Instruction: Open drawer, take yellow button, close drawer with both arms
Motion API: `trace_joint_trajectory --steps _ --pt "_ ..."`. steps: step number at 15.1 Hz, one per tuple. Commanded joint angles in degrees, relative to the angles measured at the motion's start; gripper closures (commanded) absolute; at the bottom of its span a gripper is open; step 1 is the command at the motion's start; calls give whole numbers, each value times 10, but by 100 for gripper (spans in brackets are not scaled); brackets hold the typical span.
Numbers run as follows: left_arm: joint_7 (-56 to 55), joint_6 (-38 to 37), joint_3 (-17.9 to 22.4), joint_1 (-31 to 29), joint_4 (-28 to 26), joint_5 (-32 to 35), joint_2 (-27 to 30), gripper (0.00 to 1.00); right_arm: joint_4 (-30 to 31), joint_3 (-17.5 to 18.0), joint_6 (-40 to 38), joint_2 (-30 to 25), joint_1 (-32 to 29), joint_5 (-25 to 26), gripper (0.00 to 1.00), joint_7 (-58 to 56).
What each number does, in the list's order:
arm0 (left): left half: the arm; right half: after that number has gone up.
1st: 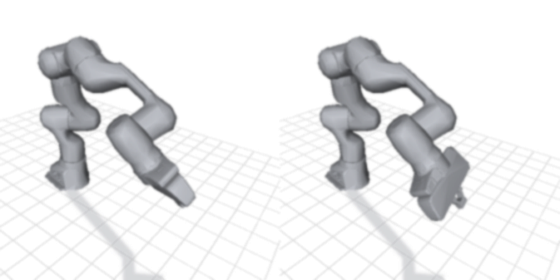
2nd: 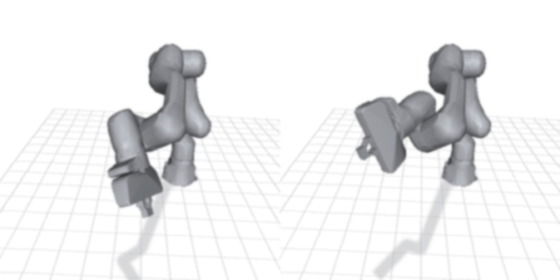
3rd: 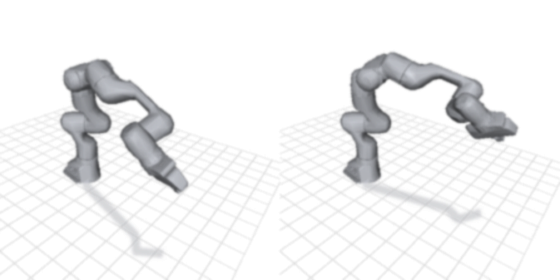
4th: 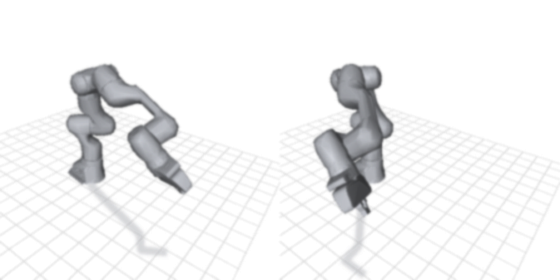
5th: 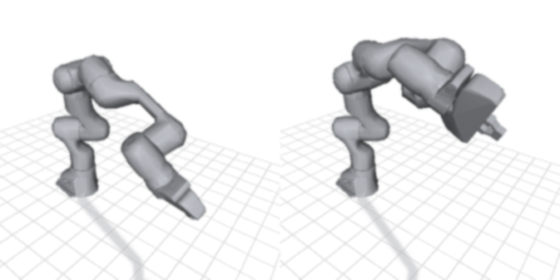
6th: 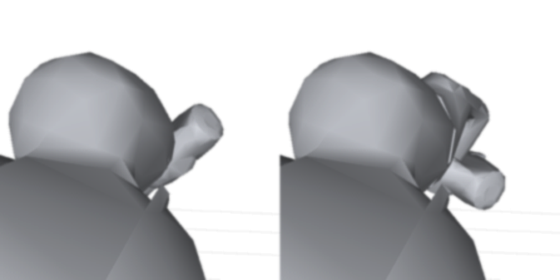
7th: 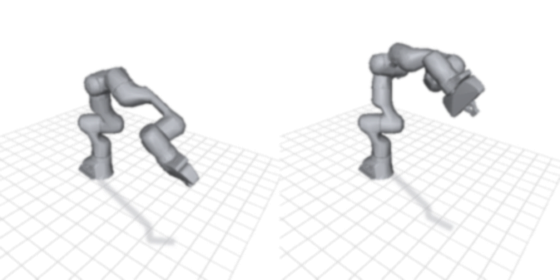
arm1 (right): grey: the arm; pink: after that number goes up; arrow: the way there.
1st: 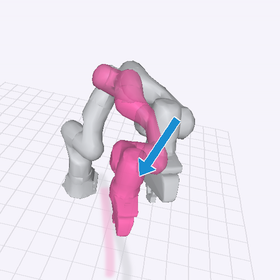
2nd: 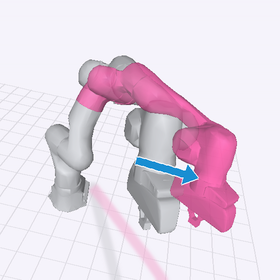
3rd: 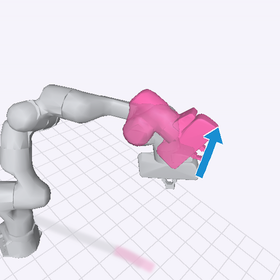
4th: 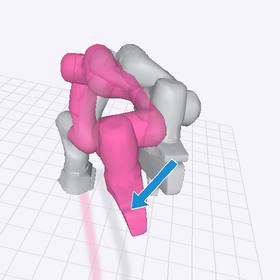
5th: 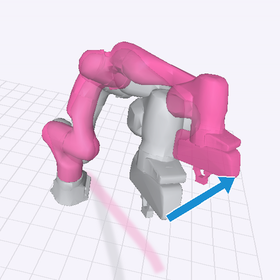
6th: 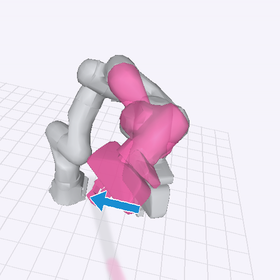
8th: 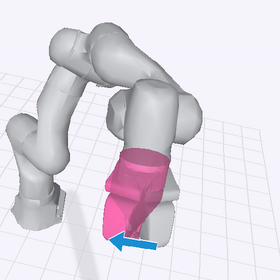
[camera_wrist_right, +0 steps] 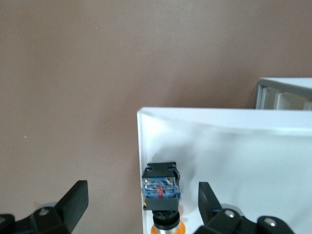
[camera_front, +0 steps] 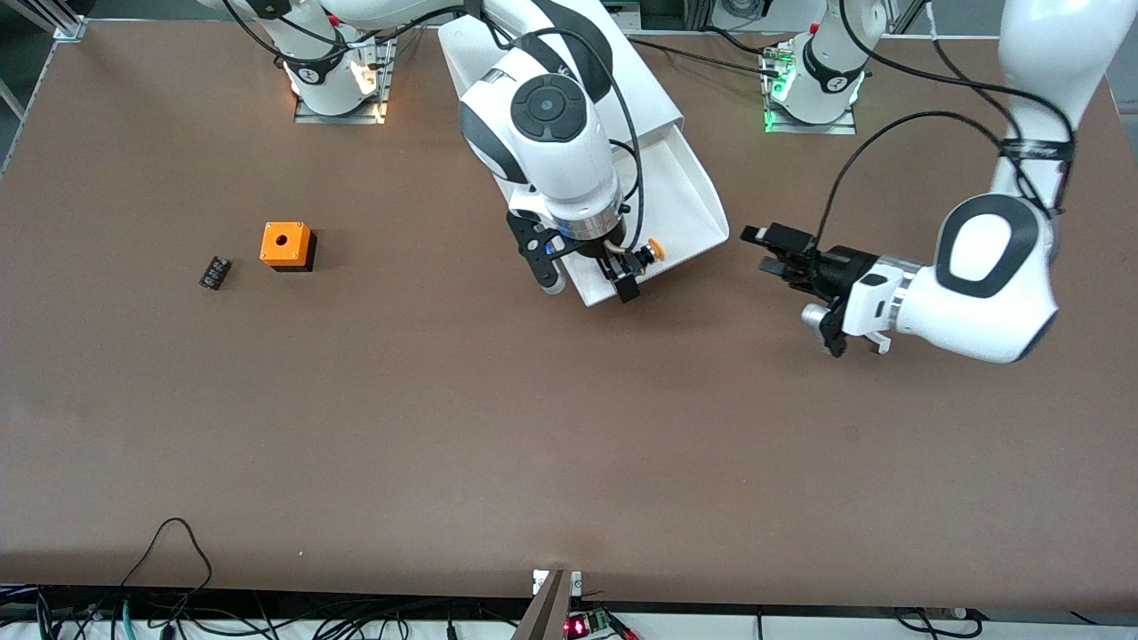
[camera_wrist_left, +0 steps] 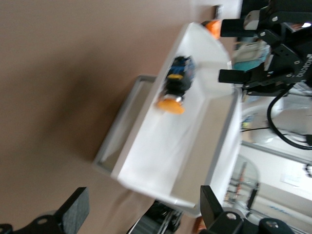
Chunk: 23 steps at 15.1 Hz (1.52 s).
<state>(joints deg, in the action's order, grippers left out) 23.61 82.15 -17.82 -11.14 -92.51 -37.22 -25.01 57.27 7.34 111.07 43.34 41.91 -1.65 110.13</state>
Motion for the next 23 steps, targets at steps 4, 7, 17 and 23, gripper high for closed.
trace_joint_trajectory --steps 4,7,17,23 --pt "-42 -68 -6 -3 92 205 29 0 -25 -8 11 34 26 -2 0 31" --pt "-73 -66 -13 5 97 283 39 0 -24 -7 10 37 26 -3 9 27" --pt "-180 -61 -15 100 178 502 45 0 -25 -3 2 32 26 -4 100 20" --pt "-214 11 -14 94 188 490 27 0 -39 -4 -7 6 19 -3 100 -56"
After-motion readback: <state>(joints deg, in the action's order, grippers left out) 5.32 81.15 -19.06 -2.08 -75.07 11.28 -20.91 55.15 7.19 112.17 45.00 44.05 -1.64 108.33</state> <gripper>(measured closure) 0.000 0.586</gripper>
